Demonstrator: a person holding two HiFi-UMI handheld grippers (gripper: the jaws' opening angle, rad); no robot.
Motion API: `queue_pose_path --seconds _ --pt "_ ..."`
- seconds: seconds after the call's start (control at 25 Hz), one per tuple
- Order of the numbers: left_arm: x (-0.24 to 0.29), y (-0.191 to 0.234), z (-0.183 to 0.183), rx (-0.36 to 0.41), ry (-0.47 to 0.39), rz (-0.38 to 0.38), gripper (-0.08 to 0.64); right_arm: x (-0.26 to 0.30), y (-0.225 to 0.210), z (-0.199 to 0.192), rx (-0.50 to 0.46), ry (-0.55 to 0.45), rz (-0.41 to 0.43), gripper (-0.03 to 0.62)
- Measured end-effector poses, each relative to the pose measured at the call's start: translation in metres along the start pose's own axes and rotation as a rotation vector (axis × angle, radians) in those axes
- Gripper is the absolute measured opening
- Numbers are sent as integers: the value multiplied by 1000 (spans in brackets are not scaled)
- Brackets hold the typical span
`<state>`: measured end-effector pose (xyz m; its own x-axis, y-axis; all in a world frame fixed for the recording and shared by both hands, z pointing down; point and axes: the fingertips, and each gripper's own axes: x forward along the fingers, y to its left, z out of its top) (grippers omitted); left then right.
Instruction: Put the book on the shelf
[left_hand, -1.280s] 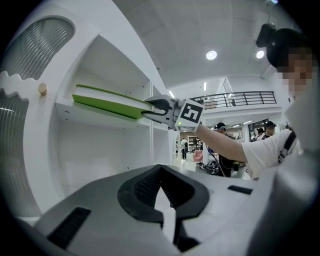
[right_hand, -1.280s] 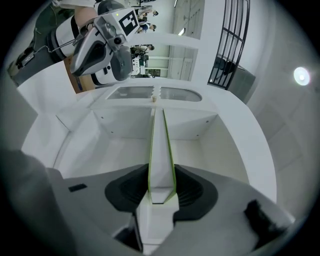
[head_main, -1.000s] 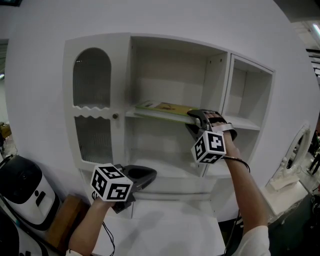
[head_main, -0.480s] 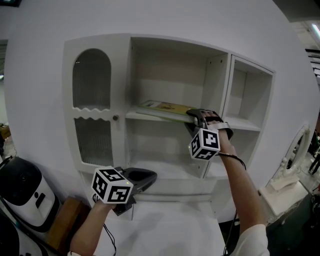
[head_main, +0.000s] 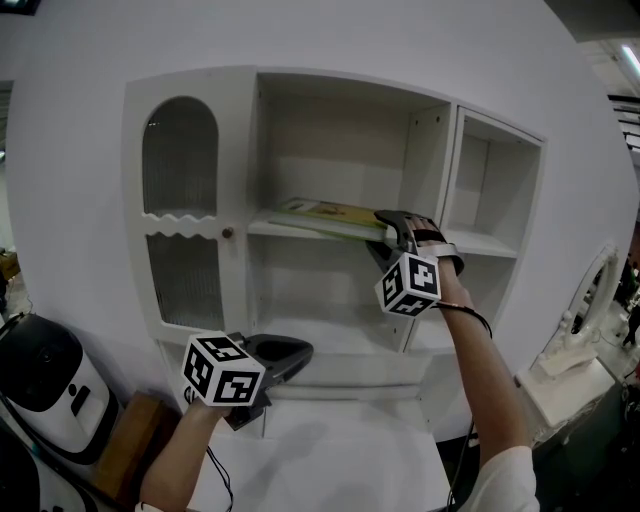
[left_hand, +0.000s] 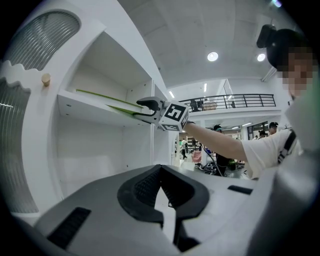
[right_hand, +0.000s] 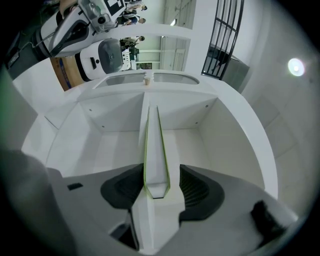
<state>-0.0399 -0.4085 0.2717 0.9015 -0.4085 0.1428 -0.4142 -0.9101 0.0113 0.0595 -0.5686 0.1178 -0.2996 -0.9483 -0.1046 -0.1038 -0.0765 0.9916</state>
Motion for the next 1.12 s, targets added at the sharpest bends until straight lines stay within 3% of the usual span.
queue_pose_path --seconds 0.44,0.48,0.56,0.64,1.12 --pt "8 -11 -6 -2 15 -11 8 -48 0 17 -38 -87 6 213" --pt "10 -13 -6 0 17 -15 8 -50 -2 18 -43 -89 -6 195" --pt "13 -16 -6 2 18 -23 8 -55 -8 19 -53 -86 -32 60" --pt "15 -18 -6 2 19 -29 8 -56 -10 18 -56 -76 -39 17" --pt "9 -15 -10 -13 8 -12 8 -26 4 -4 -81 10 -9 14"
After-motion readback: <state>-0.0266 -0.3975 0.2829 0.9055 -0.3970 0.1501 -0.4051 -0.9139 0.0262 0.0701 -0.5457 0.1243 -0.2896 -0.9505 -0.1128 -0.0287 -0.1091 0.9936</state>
